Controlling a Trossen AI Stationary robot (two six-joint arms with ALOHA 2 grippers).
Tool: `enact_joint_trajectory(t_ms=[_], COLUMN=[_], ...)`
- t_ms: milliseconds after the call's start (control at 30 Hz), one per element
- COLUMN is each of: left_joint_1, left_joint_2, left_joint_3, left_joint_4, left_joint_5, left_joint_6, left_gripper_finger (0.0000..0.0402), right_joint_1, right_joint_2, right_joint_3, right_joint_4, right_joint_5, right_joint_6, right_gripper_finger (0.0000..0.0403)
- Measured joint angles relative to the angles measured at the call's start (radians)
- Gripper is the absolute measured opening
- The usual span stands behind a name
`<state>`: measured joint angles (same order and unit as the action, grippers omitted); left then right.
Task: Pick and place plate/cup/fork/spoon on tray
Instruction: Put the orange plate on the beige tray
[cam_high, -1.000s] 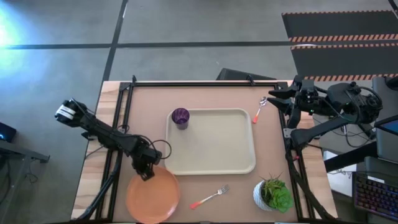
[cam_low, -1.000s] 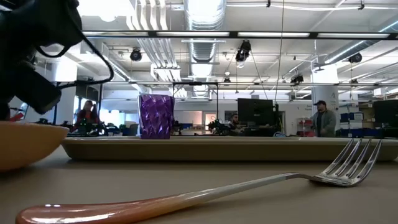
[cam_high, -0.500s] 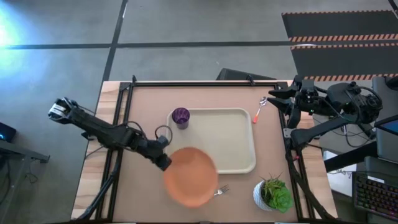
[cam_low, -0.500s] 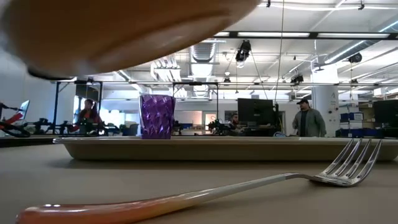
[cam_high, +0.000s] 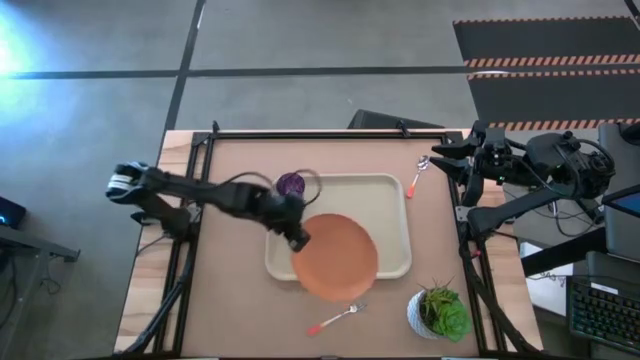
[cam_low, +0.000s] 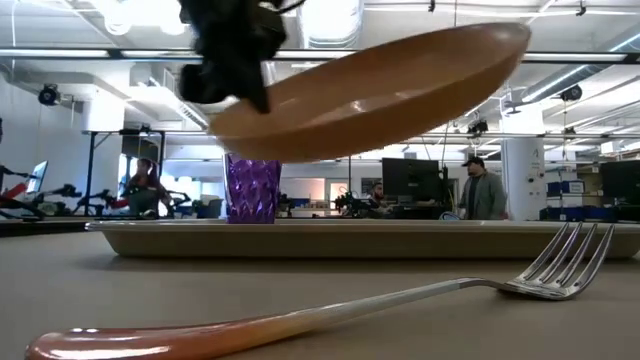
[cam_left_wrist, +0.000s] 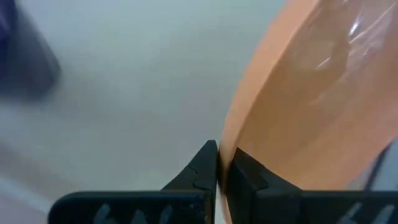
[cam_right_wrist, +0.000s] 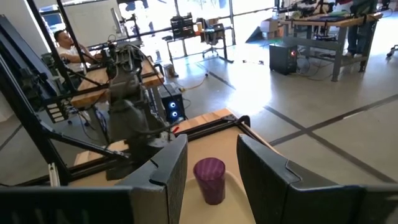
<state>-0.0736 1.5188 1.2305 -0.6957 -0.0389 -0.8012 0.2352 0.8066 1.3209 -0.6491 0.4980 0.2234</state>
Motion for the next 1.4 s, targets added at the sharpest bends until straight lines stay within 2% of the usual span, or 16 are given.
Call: enact_joint_trajectory(t_ms=[233,433,600,800,1400], left_joint_1=[0.126,0.197,0.224,0.242,0.282], left_joint_2=[0.146,0.241,0.317,0.372,0.362], left_joint_3=[0.246,0.339,0.336,0.34,0.34], left_joint_4=[-0.002,-0.077,-0.113,-0.101,-0.119], left_joint_5=[0.061,0.084,0.144,0.151,0.154], left_joint_6=[0.207,0.254,0.292,0.334,0.397], left_gripper_finger=[0.0,0.0,0.0,0.0,0.0], right_joint_1=[0.0,0.0,0.0,0.0,0.0], right_joint_2=[0.0,-0.001,-0.001,-0.001,-0.001], right_joint_3=[0.0,0.0,0.0,0.0,0.0], right_joint_4=[-0.001,-0.008,-0.009,-0.027,-0.027], right_joint_5=[-0.002,-0.008,-0.008,-0.008,-0.008], right_joint_6=[-0.013,-0.017,-0.027,-0.026,-0.023], right_gripper_finger=[0.013,0.013,0.013,0.013,0.013])
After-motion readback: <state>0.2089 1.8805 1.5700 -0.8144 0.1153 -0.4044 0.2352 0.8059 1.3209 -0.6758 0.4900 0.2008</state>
